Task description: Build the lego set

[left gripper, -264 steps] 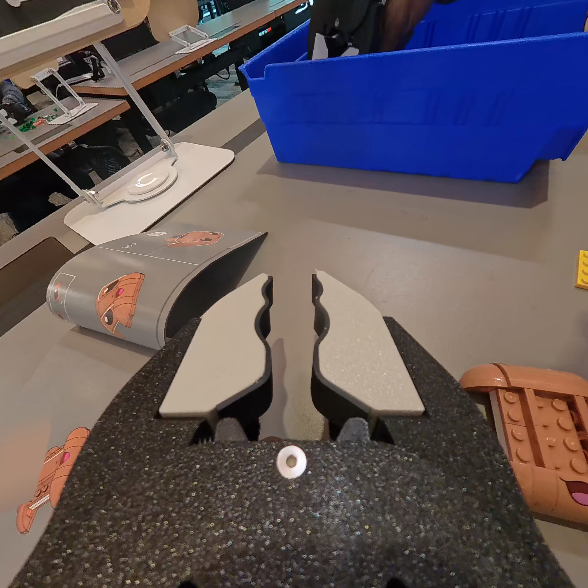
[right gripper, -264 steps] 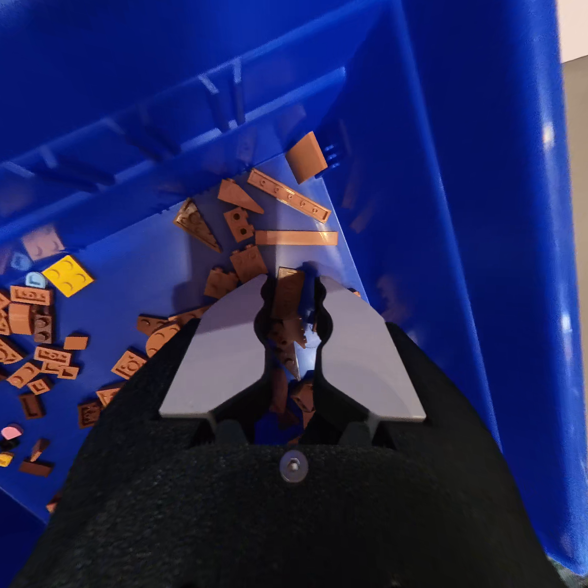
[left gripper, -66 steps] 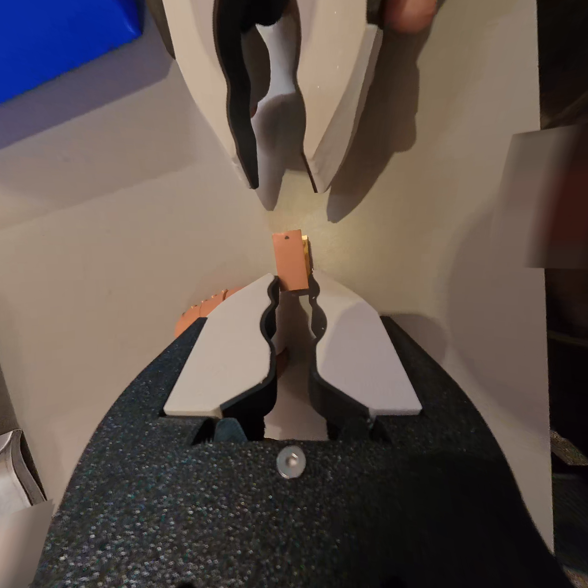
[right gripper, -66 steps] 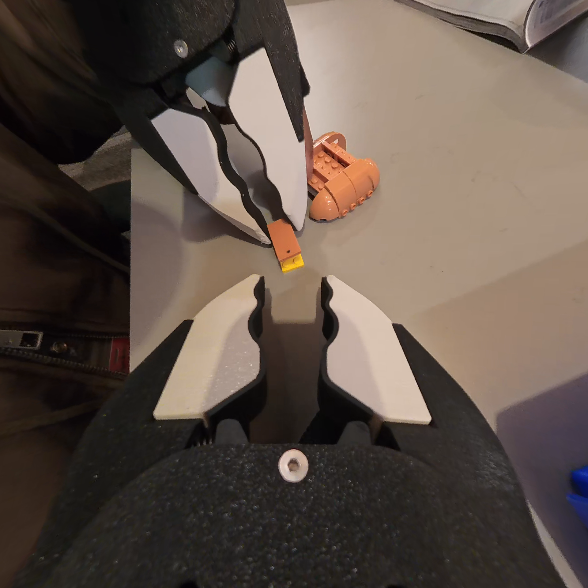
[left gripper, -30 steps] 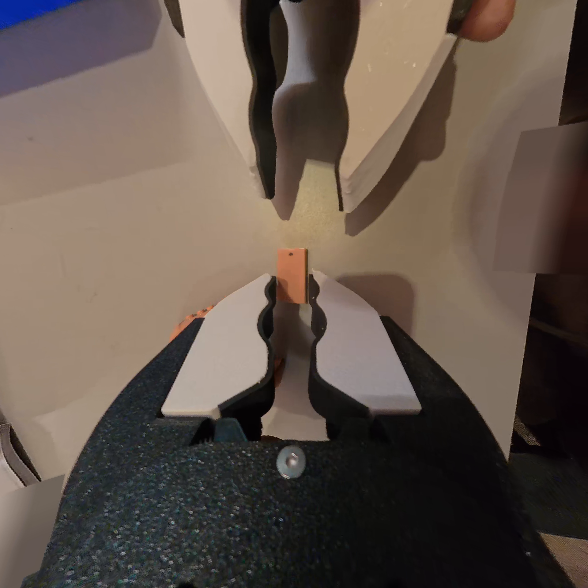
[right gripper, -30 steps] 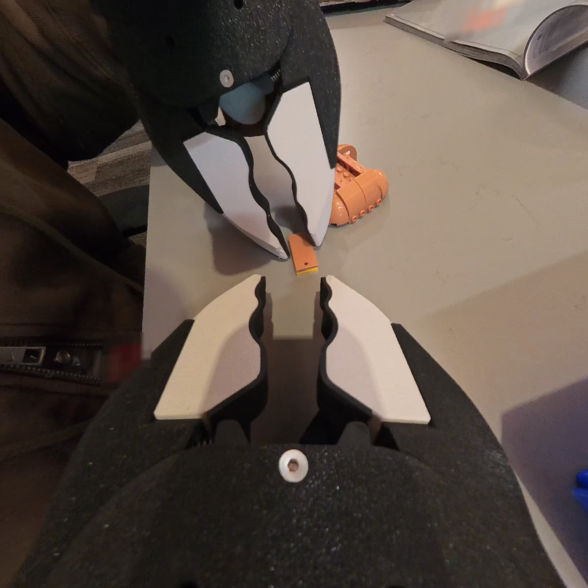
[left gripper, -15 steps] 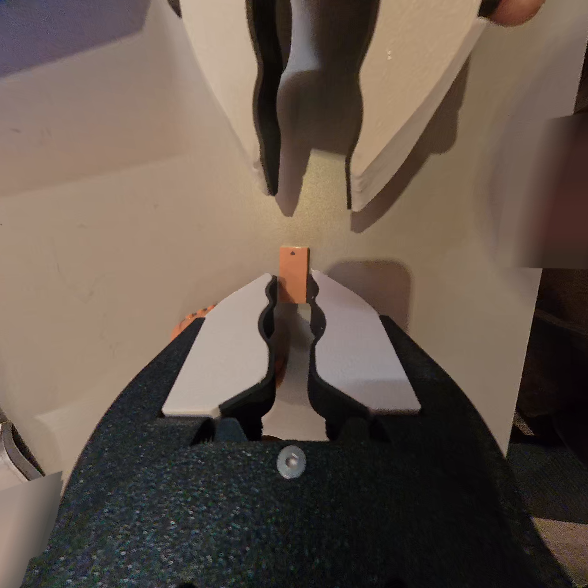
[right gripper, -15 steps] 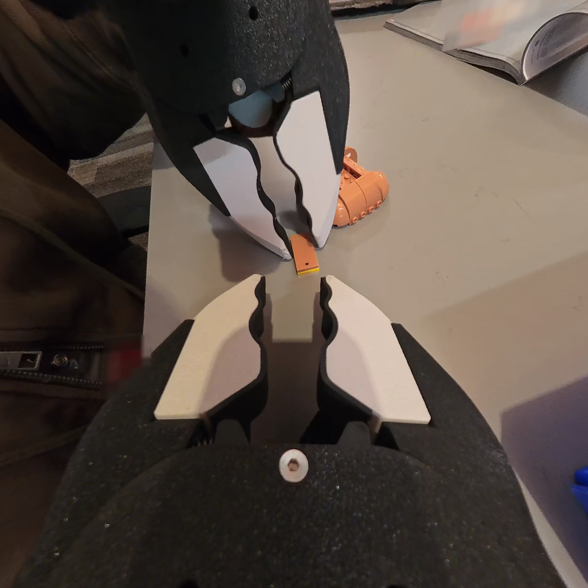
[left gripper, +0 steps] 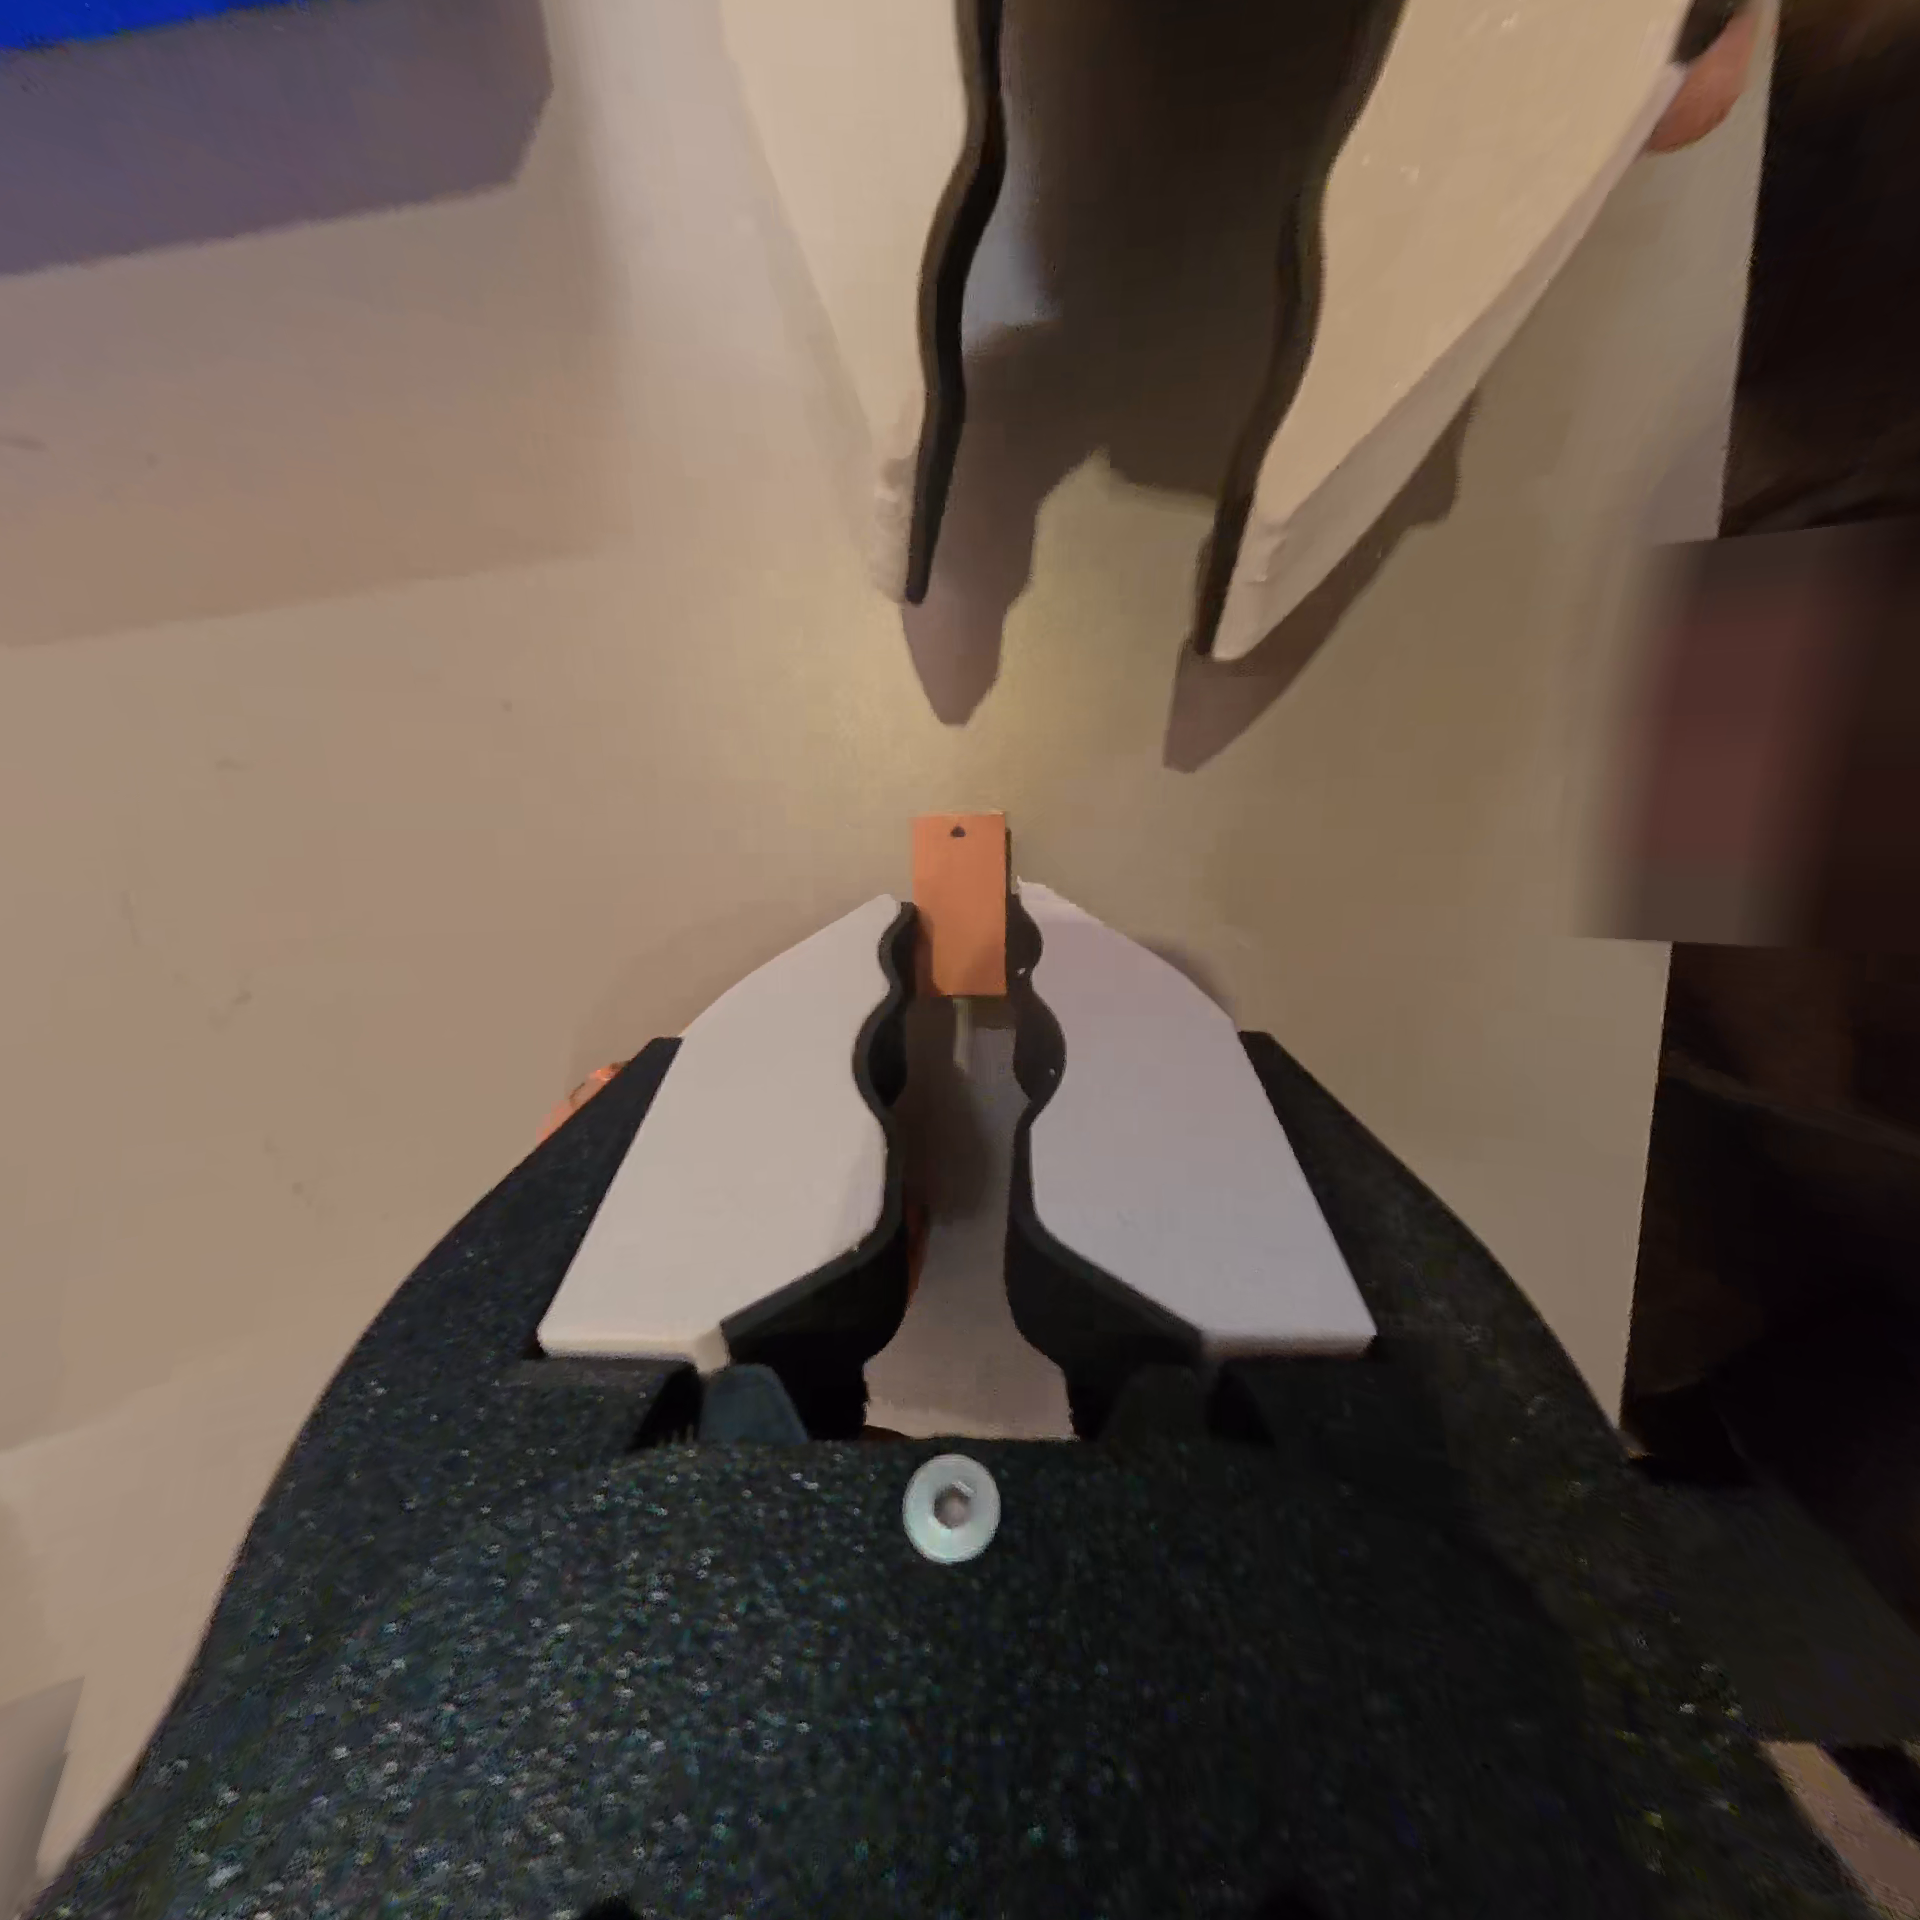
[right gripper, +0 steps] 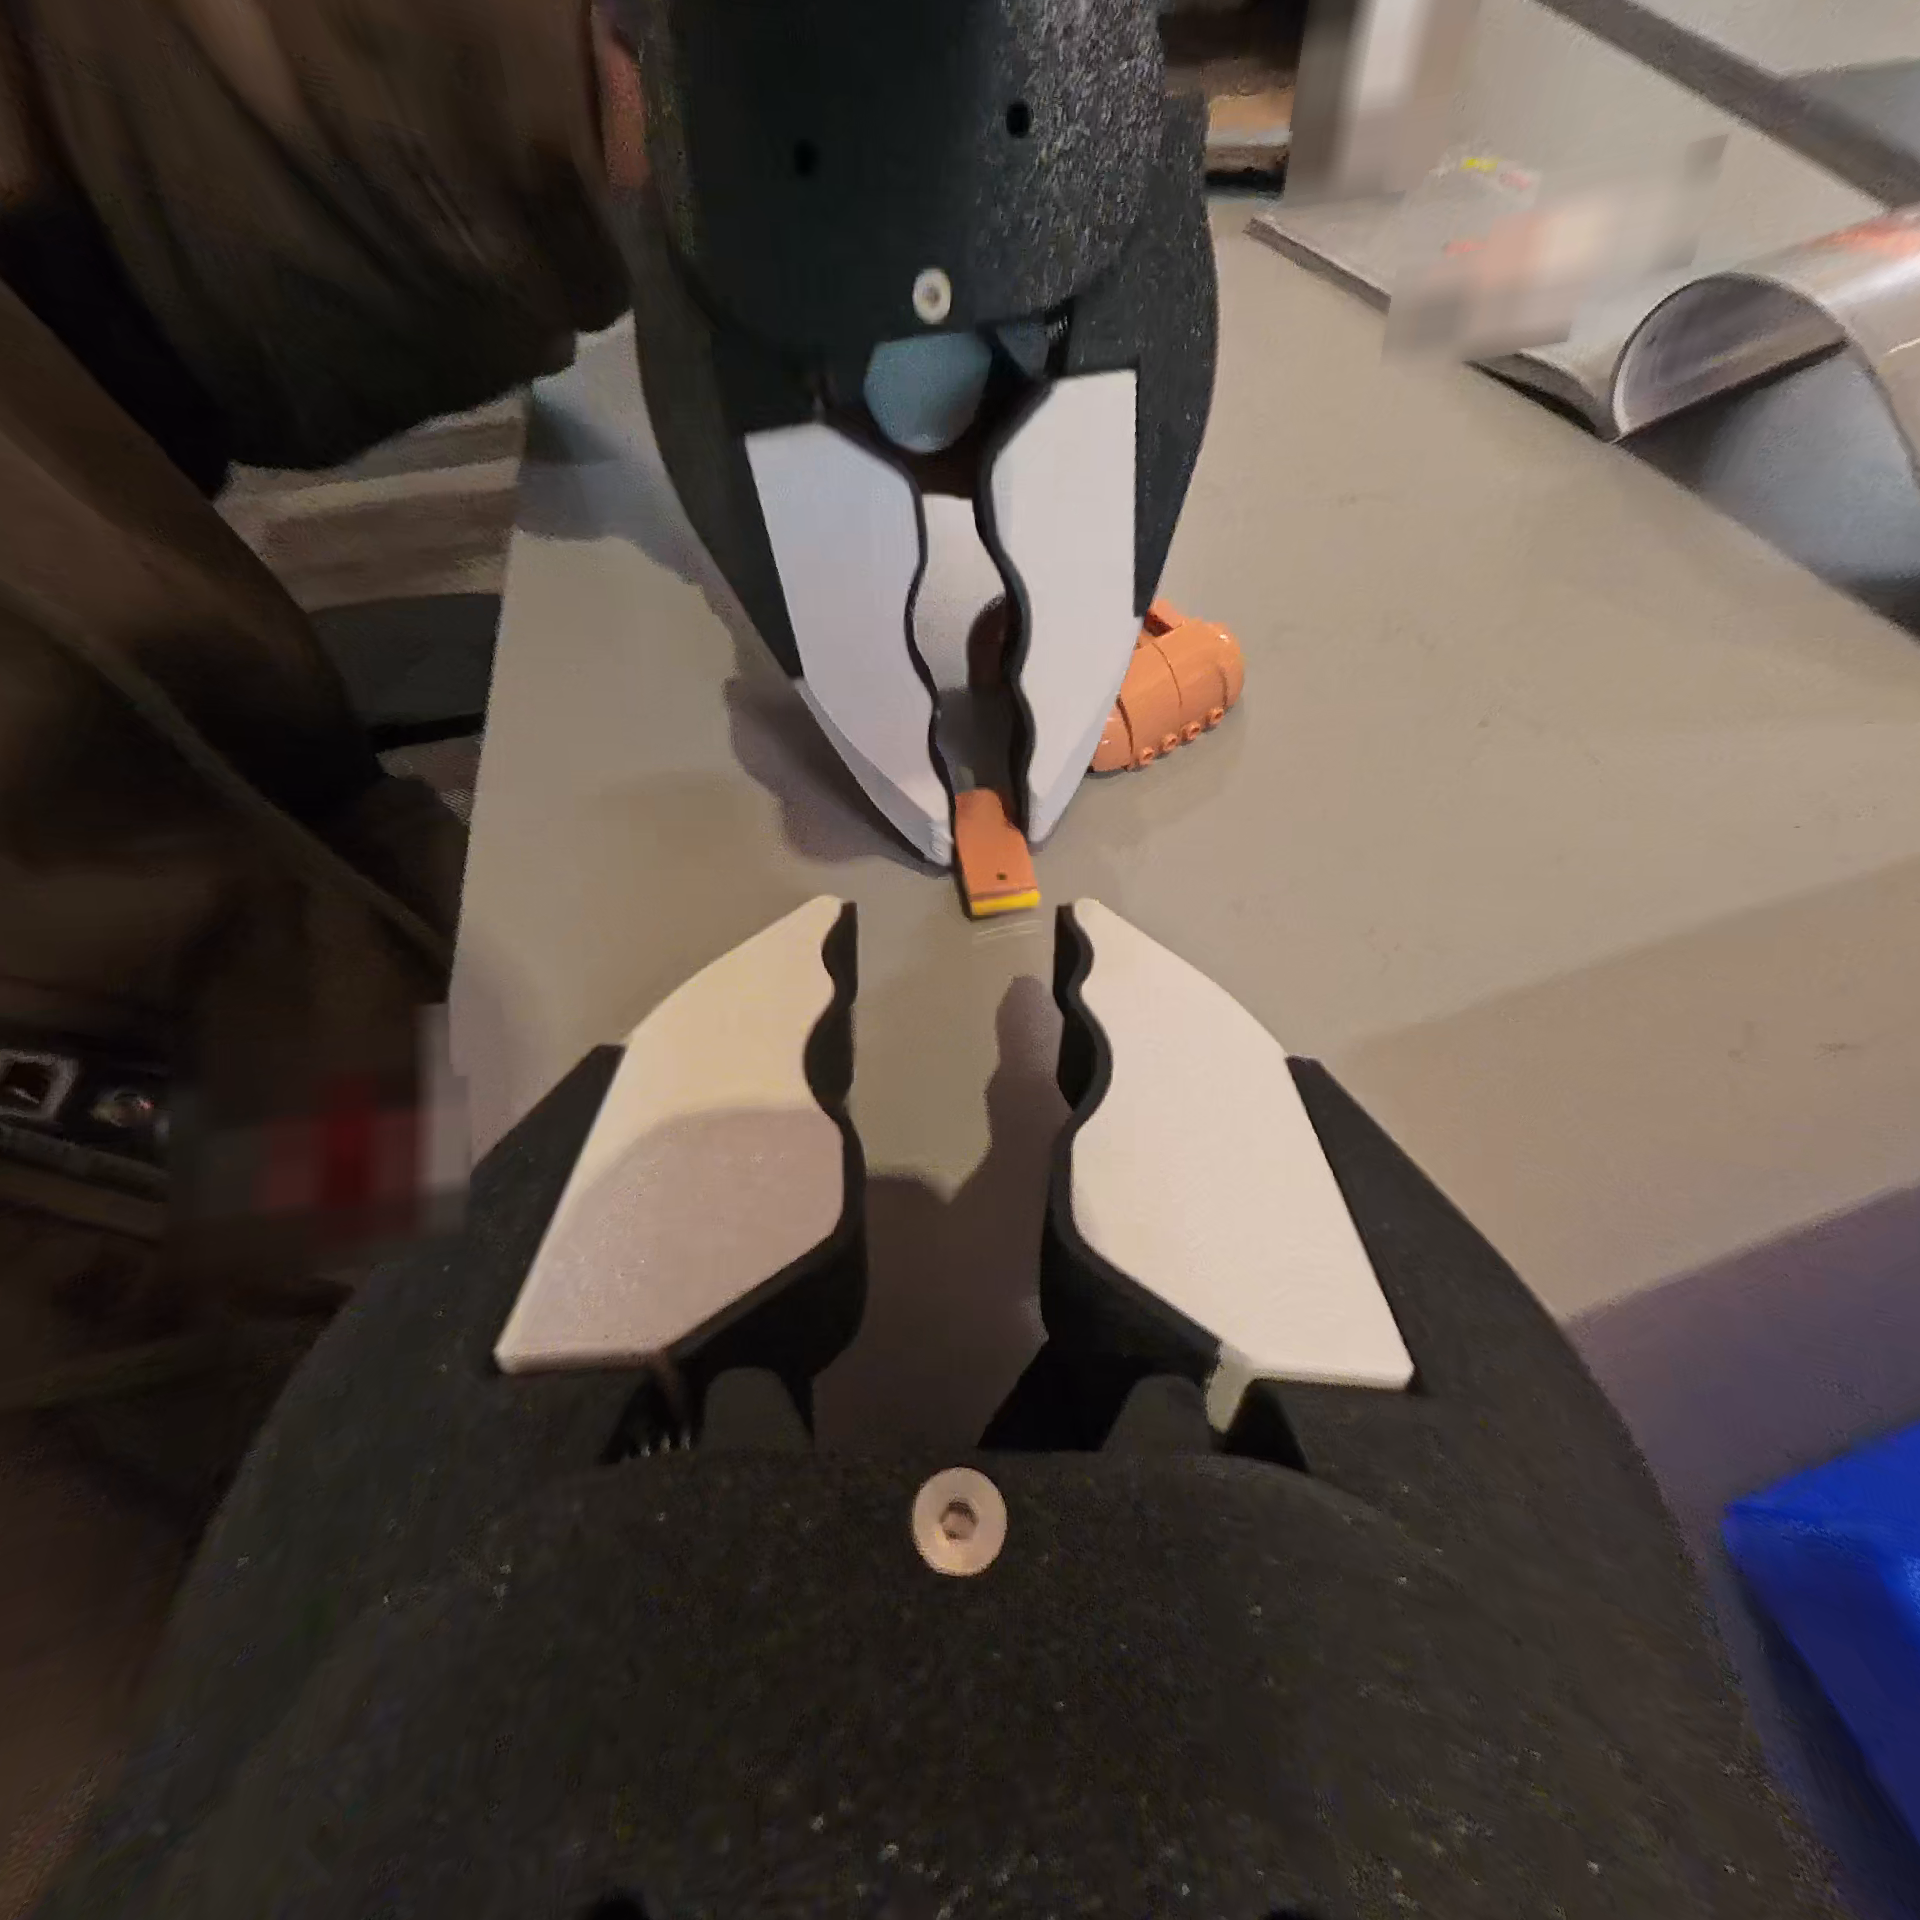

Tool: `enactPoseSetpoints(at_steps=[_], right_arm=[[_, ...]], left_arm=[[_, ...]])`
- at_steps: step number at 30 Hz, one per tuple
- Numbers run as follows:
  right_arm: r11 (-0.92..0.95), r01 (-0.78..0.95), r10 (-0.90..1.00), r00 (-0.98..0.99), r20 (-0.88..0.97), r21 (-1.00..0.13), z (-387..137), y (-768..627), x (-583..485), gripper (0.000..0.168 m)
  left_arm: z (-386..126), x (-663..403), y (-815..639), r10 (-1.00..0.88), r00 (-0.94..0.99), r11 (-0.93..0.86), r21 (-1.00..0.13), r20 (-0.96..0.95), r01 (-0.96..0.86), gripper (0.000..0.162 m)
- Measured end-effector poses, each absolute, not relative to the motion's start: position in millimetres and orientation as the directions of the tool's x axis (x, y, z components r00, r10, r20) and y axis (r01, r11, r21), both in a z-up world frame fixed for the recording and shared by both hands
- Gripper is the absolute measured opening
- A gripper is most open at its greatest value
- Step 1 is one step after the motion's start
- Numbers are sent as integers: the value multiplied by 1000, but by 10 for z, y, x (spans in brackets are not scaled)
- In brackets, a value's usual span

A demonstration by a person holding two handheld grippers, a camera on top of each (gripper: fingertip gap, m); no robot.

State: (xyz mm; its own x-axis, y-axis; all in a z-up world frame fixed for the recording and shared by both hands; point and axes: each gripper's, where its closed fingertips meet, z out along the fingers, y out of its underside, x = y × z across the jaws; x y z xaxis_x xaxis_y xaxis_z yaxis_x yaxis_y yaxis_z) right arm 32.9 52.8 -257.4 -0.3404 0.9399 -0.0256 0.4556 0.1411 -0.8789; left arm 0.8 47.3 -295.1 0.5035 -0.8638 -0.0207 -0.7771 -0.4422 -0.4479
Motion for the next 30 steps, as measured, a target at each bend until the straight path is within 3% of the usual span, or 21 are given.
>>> enactPoseSetpoints(at_steps=[5, 12, 19, 30], right_arm=[[364, 365, 906, -350, 236, -857, -2541, 657, 409, 38], [672, 76, 686, -439, 580, -737, -2254, 360, 435, 37], [717, -19, 594, -507, 625, -697, -2165, 129, 400, 38], [704, -70, 563, -551, 616, -706, -2146, -6, 366, 9]], left_arm=[[-2713, 131, 432, -851, 514, -472, -588, 109, -657, 16], [-2358, 339, 256, -849, 383, -518, -715, 364, -470, 16], [-2212, 436, 94, -854, 240, -520, -751, 461, -407, 16], [-2184, 467, 2, -828, 165, -557, -749, 536, -359, 16]])
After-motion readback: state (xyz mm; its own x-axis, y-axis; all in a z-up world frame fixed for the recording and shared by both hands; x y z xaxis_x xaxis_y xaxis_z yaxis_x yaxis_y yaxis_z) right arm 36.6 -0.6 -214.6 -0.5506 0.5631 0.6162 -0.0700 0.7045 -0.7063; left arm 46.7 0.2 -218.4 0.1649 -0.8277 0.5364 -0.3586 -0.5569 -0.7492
